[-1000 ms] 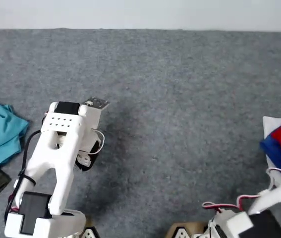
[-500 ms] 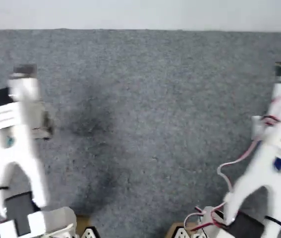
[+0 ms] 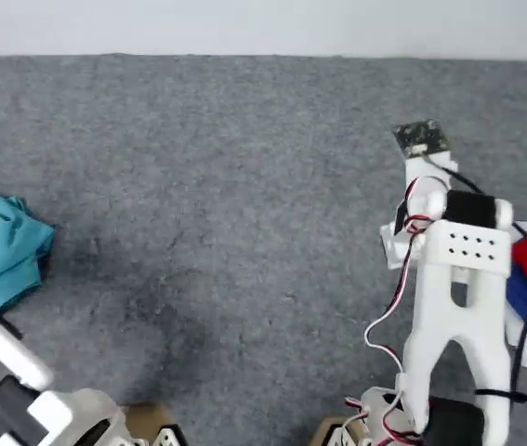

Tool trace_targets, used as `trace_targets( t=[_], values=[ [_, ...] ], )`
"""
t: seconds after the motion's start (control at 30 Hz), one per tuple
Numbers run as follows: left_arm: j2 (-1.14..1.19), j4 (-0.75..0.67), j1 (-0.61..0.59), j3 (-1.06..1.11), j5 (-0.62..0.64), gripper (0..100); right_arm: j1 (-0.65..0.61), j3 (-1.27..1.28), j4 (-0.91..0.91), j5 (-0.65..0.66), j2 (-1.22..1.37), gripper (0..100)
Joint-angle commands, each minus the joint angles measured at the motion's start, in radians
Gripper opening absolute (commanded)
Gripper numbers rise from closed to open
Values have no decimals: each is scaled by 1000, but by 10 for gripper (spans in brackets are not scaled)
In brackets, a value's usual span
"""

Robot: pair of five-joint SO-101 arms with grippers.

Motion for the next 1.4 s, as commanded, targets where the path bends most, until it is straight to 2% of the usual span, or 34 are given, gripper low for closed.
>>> trace_targets(
  t=[0.0,0.07,0.3,0.37,0.47,0.53,0.57,0.7,0.83,1.03,1.17,1.37],
  values=[
    [95,-144,-15,-50,-12,200,-5,18,15,-9,-7,231],
    [184,-164,-12,-87,-12,200,4,23,16,-9,-7,231],
    [509,-83,44,-366,-11,194,128,23,15,-9,-7,231],
    [595,-11,74,-469,-12,160,157,23,13,-9,-7,231],
    [720,141,140,-624,-40,27,185,23,10,-9,-2,231],
    [792,232,190,-713,-100,17,191,23,12,-9,-1,231],
    [813,226,206,-737,-110,14,191,23,13,-9,-1,231],
    [740,226,233,-766,-69,12,194,23,13,-9,-2,231],
    [568,227,330,-733,-68,12,189,25,5,-9,2,231],
    [227,227,595,-492,-66,13,189,25,5,-9,2,231],
    [5,227,870,-257,-63,13,189,25,5,-9,2,231],
    [-176,226,1327,-24,69,13,194,25,13,-9,2,231]
  ],
)
